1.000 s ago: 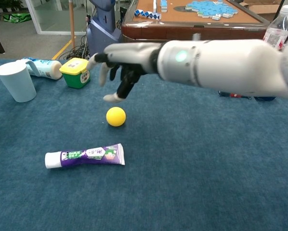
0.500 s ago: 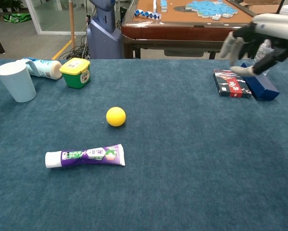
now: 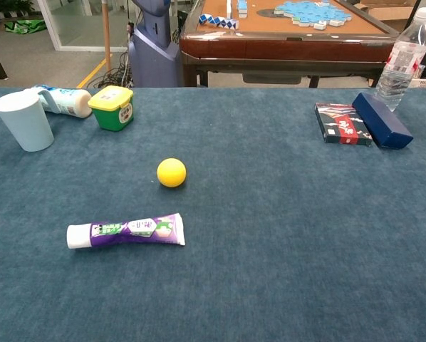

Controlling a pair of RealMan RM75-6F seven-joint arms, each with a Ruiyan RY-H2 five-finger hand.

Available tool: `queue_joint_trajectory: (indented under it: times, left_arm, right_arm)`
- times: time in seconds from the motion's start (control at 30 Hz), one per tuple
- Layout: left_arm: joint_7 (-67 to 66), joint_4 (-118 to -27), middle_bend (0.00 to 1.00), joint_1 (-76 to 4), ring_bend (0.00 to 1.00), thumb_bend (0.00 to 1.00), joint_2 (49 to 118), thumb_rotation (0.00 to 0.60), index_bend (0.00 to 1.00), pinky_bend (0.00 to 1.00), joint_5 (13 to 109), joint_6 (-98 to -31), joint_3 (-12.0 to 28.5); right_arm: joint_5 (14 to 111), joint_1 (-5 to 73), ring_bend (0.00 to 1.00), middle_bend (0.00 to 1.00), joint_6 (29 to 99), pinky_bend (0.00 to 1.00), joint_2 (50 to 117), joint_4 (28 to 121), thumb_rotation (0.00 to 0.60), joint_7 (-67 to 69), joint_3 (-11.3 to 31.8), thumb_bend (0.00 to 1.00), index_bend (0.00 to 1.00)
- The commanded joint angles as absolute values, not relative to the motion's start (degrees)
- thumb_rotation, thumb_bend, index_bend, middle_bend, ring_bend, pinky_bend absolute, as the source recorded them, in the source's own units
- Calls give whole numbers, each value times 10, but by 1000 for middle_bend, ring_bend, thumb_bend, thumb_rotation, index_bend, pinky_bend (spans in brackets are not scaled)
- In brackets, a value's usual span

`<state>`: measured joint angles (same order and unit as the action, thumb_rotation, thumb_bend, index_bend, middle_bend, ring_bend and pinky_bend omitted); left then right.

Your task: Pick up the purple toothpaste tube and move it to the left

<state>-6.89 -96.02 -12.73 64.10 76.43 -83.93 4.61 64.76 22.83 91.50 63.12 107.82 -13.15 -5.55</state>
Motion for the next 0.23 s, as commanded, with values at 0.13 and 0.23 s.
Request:
queue_joint_trajectory:
  times: [0.13,0.23]
  left_arm:
    - [-89,-976,0,-104,0,12,653,599,0,115,775,-865,37]
    - [-98,-977,0,-98,0,12,658,586,0,115,780,-873,37]
  right_arm:
    - [668,163,338,443,948,288,626,1087,600,-121,-63,416,403]
    - [676,144,342,453,954,288,630,1083,600,-125,-61,416,421]
